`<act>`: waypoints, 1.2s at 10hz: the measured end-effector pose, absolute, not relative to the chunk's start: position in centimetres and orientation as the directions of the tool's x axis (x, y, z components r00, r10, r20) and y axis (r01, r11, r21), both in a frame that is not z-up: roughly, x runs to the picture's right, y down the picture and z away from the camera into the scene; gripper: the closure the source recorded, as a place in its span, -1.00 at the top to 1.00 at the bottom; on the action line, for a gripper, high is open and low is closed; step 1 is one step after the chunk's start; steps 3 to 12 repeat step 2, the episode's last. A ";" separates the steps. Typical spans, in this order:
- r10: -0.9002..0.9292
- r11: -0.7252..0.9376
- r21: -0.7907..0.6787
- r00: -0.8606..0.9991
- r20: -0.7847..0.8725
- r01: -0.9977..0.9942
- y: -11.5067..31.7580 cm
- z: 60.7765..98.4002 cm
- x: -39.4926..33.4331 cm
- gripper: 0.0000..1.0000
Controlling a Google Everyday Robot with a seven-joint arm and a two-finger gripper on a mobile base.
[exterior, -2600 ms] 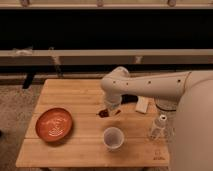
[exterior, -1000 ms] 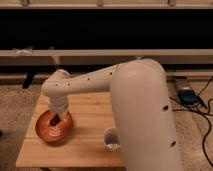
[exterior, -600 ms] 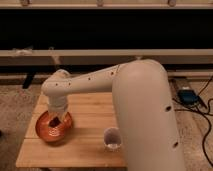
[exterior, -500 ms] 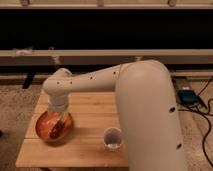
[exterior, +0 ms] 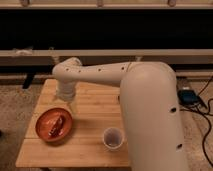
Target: Place the pepper in the ceramic bowl
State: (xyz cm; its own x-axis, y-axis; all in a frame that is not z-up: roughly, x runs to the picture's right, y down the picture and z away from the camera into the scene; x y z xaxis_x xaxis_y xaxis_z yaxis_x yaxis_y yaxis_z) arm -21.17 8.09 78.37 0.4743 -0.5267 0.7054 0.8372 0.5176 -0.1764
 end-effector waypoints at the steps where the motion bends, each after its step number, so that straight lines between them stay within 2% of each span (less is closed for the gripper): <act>1: -0.512 0.523 -0.204 0.496 0.702 0.828 7.1 79.2 -20.2 0.60; 2: -0.476 0.522 -0.265 0.534 0.699 0.811 5.8 80.6 -18.5 0.60; 12: -0.476 0.522 -0.265 0.534 0.699 0.811 5.8 80.6 -18.5 0.60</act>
